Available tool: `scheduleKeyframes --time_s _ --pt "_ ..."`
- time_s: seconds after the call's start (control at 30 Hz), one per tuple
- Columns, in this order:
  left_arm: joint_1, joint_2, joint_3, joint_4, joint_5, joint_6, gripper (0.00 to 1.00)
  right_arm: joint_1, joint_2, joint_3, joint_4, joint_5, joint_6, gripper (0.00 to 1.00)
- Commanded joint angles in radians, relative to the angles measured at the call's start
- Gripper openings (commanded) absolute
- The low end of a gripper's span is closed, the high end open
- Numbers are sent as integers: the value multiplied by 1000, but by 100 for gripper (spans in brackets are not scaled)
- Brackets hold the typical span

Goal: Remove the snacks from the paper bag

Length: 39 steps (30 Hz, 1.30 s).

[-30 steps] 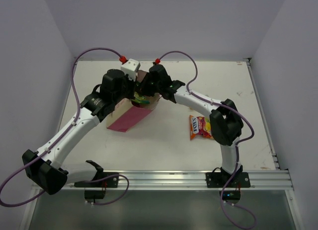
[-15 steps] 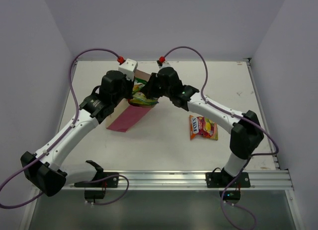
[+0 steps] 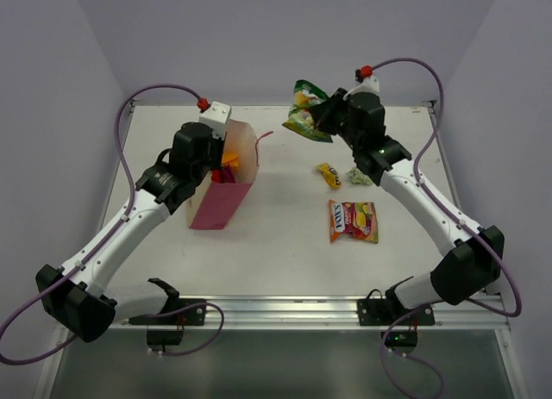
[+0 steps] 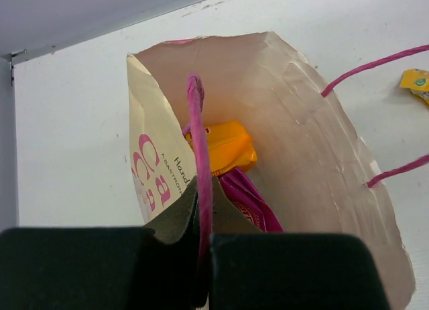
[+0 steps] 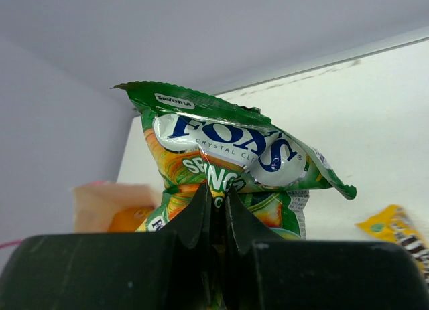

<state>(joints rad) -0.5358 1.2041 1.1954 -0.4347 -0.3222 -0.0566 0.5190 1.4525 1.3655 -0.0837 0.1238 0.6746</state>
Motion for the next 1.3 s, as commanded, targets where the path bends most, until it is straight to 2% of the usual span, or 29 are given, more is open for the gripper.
scheduleKeyframes --time_s 0.0,0.1,0.27,0.3,0.37,0.4,0.5,0.53,0.63,0.8,1.03,1.17,1.27 --pt "13 -32 0 86 -5 49 0 -89 31 14 -28 -33 -35 0" --pt "29 -31 0 115 12 85 0 -114 150 29 -68 -98 -76 0" --pt "56 -17 16 157 51 153 0 -113 333 46 -34 -183 -81 1" --pt "68 -14 18 171 60 167 0 -111 351 53 -27 -202 -87 16" --pt "80 -12 21 182 83 205 0 -99 370 99 -54 -236 -133 37" --pt "94 -14 23 185 92 218 0 -90 355 113 -86 -239 -159 54" --pt "109 -31 26 175 135 264 0 -57 237 133 -112 -268 -253 73" --pt "111 -37 24 171 144 271 0 -45 205 151 -120 -285 -266 75" --pt "112 -66 6 148 163 285 0 18 120 242 -186 -297 -309 76" --pt "112 -127 -36 113 170 273 0 134 117 377 -234 -273 -333 75" --pt "114 -161 -10 143 175 316 0 266 293 596 -294 -306 -382 69" --pt "123 -124 30 185 173 362 0 292 371 568 -314 -284 -347 69" --pt "138 -94 59 217 170 365 0 300 347 390 -248 -263 -285 68"
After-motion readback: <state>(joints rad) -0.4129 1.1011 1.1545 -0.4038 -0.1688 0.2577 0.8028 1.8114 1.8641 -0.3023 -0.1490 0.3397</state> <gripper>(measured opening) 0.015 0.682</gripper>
